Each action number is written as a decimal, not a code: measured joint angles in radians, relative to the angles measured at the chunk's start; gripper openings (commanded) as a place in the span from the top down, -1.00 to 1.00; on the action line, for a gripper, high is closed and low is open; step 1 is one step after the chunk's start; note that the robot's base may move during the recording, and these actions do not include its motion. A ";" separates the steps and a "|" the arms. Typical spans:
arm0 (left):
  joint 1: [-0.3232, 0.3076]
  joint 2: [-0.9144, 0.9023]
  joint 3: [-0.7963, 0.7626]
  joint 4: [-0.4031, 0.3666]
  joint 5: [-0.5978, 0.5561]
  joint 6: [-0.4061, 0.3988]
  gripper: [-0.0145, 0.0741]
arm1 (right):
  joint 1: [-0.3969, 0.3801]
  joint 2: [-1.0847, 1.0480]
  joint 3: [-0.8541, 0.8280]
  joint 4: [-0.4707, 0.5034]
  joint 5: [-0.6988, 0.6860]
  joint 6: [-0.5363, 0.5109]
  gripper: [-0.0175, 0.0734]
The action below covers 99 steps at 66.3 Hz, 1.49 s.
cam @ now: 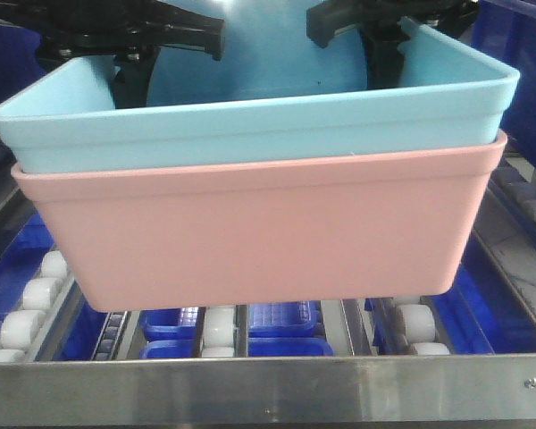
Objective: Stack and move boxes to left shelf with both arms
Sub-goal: 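Lower the stacked bins with both grippers onto the roller shelf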
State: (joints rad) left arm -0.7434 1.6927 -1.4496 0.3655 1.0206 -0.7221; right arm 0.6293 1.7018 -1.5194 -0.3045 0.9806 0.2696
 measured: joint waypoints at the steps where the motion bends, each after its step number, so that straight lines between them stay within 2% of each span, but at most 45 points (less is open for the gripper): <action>1: 0.000 0.000 0.000 0.000 0.000 0.000 0.68 | 0.000 0.000 0.000 0.000 0.000 0.000 0.49; 89: 0.000 0.000 0.000 0.002 -0.015 0.000 0.68 | 0.000 0.000 0.000 -0.009 0.002 0.000 0.49; 99: 0.028 0.000 0.000 0.002 -0.057 0.000 0.68 | -0.023 0.000 0.000 0.013 -0.015 0.002 0.49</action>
State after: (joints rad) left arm -0.7156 1.6927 -1.4496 0.3679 0.9637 -0.7221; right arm 0.6065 1.7018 -1.5194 -0.2911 0.9651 0.2716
